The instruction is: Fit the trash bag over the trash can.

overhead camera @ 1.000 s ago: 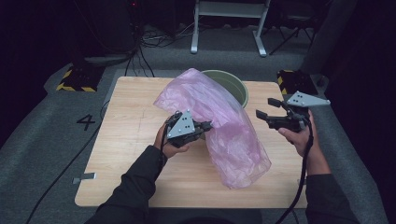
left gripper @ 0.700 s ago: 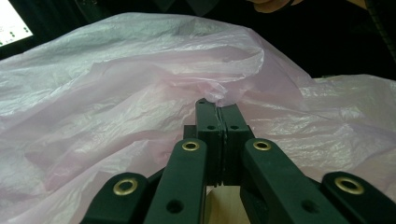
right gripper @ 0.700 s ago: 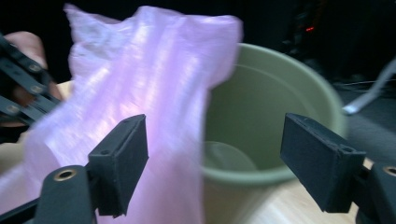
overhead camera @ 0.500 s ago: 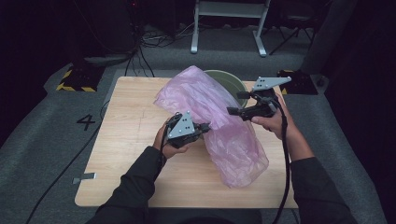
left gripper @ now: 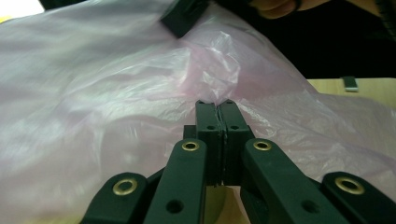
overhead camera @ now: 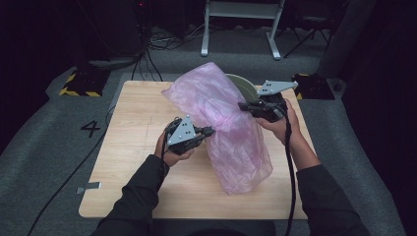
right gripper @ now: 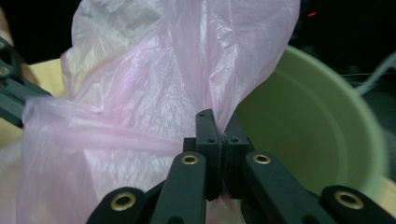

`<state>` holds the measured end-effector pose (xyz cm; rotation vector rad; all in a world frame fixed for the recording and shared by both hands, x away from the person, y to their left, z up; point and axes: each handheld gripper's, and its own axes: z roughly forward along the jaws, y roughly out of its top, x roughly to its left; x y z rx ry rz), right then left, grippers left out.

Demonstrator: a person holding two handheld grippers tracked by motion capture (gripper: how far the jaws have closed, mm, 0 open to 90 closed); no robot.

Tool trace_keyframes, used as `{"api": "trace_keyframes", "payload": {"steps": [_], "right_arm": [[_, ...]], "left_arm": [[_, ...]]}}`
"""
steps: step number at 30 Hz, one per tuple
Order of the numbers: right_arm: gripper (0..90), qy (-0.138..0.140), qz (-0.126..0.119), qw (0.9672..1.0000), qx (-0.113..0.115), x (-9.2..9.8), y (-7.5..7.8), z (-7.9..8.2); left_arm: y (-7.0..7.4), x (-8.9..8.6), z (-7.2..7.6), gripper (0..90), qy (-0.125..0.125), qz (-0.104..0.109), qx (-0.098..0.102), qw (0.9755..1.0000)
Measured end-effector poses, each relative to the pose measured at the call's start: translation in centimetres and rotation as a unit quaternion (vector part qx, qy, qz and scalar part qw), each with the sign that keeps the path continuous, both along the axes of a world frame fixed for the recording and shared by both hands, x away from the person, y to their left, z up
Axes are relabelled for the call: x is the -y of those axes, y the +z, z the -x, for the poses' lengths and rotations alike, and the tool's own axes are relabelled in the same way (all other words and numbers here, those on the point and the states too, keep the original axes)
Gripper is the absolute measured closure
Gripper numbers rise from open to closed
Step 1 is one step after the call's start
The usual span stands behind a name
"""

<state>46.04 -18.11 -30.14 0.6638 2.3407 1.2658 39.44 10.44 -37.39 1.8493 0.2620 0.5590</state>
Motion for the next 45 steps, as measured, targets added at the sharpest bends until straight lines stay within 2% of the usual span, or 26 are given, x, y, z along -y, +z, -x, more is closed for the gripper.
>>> {"api": "trace_keyframes", "payload": {"steps": [5, 7, 11, 12, 14, 17, 19, 20, 21, 22, 24, 25, 26, 28, 29, 30, 33, 34, 36, 37, 38, 41, 42, 43, 44, 45], "right_arm": [[89.9, -0.021, -0.006, 0.9995, 0.021, 1.2, 0.7, 1.2], [89.9, -0.031, -0.007, 0.9992, 0.022, 1.7, 0.8, 1.7], [89.9, -0.038, -0.003, 0.9993, 0.004, 2.3, 0.6, 2.4], [89.8, -0.035, -0.004, 0.9993, -0.011, 2.5, 0.2, 2.7], [89.5, -0.032, -0.007, 0.9993, -0.021, 2.6, -0.2, 3.2], [87.3, -0.031, -0.005, 0.9993, -0.022, 2.6, -0.4, 3.8], [77.7, -0.036, -0.006, 0.999, -0.025, 2.8, -0.7, 4.3], [77.7, -0.036, -0.006, 0.999, -0.025, 2.8, -0.7, 4.3], [68.0, -0.043, -0.005, 0.9987, -0.026, 2.9, -0.8, 4.4], [52.6, -0.057, 0.004, 0.9982, -0.02, 3.0, -0.7, 4.3], [48.4, -0.061, 0.003, 0.998, -0.017, 3.2, -0.6, 4.3], [40.5, -0.07, -0.022, 0.9973, -0.002, 3.6, 0.0, 4.4], [40.5, -0.07, -0.022, 0.9973, -0.002, 3.6, 0.0, 4.4], [33.3, -0.055, -0.054, 0.9969, 0.016, 4.1, 1.3, 4.6], [33.3, -0.055, -0.054, 0.9969, 0.016, 4.1, 1.3, 4.6], [30.5, -0.035, -0.071, 0.9965, 0.027, 4.3, 2.2, 4.7], [30.5, -0.03, -0.073, 0.996, 0.041, 3.9, 3.2, 4.4], [29.0, -0.019, -0.06, 0.9976, 0.031, 2.7, 3.9, 3.2], [28.6, -0.033, -0.022, 0.9989, 0.023, 1.1, 4.0, 1.4], [28.6, -0.033, -0.022, 0.9989, 0.023, 1.1, 4.0, 1.4], [28.5, -0.037, -0.005, 0.9992, -0.015, -0.4, 3.6, -0.7], [28.7, -0.045, 0.028, 0.9976, -0.045, -2.1, 2.6, -3.0], [28.7, -0.045, 0.028, 0.9976, -0.045, -2.1, 2.6, -3.0], [32.1, -0.042, 0.038, 0.9971, -0.05, -2.6, 2.2, -3.4], [57.9, -0.025, 0.058, 0.9963, -0.059, -3.2, 1.5, -4.1], [66.4, -0.015, 0.073, 0.9955, -0.058, -3.4, 1.2, -4.3]], "left_arm": [[0.7, -0.7, -0.1, 88.8, 0.02, 0.017, 0.002, 0.9997], [1.1, -0.6, -0.2, 88.9, 0.026, 0.012, 0.004, 0.9996], [2.0, -0.4, -0.3, 88.8, 0.042, 0.007, 0.01, 0.9991], [2.2, -0.4, -0.3, 88.7, 0.046, 0.008, 0.011, 0.9989], [2.7, -0.4, -0.2, 88.6, 0.051, 0.01, 0.018, 0.9985], [2.7, -0.3, -0.1, 88.6, 0.052, 0.01, 0.019, 0.9984], [2.7, -0.3, -0.3, 88.7, 0.051, 0.006, 0.014, 0.9986], [2.7, -0.3, -0.4, 88.7, 0.051, 0.005, 0.015, 0.9986], [2.6, -0.3, -0.5, 88.8, 0.053, 0.003, 0.011, 0.9986], [2.6, -0.3, -0.6, 88.8, 0.051, 0.002, 0.01, 0.9986], [2.5, -0.3, -0.7, 88.8, 0.049, 0.0, 0.006, 0.9988], [2.5, -0.3, -0.8, 88.9, 0.047, 0.0, 0.003, 0.9989], [2.5, -0.3, -0.8, 88.9, 0.047, -0.001, 0.002, 0.9989], [2.5, -0.4, -1.0, 88.9, 0.044, -0.009, -0.001, 0.999], [2.4, -0.4, -1.1, 88.9, 0.045, -0.009, -0.004, 0.9989], [2.4, -0.5, -1.3, 88.9, 0.042, -0.01, -0.005, 0.9991], [2.4, -0.5, -1.6, 88.9, 0.038, -0.01, -0.011, 0.9992], [2.4, -0.5, -1.6, 88.9, 0.036, -0.009, -0.013, 0.9992], [2.4, -0.4, -1.5, 88.9, 0.035, -0.01, -0.01, 0.9993], [2.4, -0.4, -1.5, 88.9, 0.033, -0.008, -0.012, 0.9994], [2.4, -0.4, -1.5, 88.9, 0.032, -0.008, -0.013, 0.9994], [2.5, -0.4, -1.5, 88.9, 0.028, -0.013, -0.013, 0.9994], [2.5, -0.4, -1.6, 88.9, 0.027, -0.015, -0.012, 0.9995], [2.5, -0.4, -1.6, 88.9, 0.025, -0.016, -0.012, 0.9995], [2.5, -0.4, -1.5, 88.9, 0.024, -0.015, -0.012, 0.9995], [2.5, -0.5, -1.5, 88.9, 0.023, -0.015, -0.012, 0.9996]]}}
